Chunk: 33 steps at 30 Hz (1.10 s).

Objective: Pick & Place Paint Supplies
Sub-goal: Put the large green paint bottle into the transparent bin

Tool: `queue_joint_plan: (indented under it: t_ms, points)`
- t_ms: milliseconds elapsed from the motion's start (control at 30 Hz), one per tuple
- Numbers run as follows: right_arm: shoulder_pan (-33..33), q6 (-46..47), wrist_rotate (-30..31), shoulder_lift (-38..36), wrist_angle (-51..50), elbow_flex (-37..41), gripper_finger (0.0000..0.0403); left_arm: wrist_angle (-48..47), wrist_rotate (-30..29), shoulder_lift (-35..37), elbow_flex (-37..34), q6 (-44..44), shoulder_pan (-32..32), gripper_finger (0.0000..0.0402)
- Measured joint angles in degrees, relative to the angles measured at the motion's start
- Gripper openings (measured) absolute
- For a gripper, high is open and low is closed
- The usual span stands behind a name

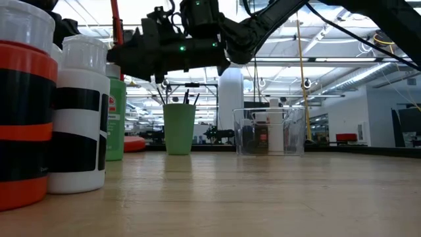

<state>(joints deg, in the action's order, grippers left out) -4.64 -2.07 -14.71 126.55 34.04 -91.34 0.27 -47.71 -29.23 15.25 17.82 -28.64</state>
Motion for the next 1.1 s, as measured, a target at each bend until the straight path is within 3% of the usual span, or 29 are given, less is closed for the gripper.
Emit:
queue_joint_plan:
  t_ms: [333,700,1100]
  points:
    - [-0.16,-0.80,-0.35,0.04,-4.34,0.01,0.0264,0.21,-1.41,0.00,0.02,-0.02,0.00,0.0019]
    - [-0.25,-1.81,-0.64,0.04,-2.36,0.01,0.0227,0.39,-1.27,0.00,0.04,-0.29,0.00,0.0019]
    - [-0.58,-0.17,-4.91,0.04,-4.21,0.08,0.0167,0.48,2.28,0.00,0.04,0.46,0.00,0.0019]
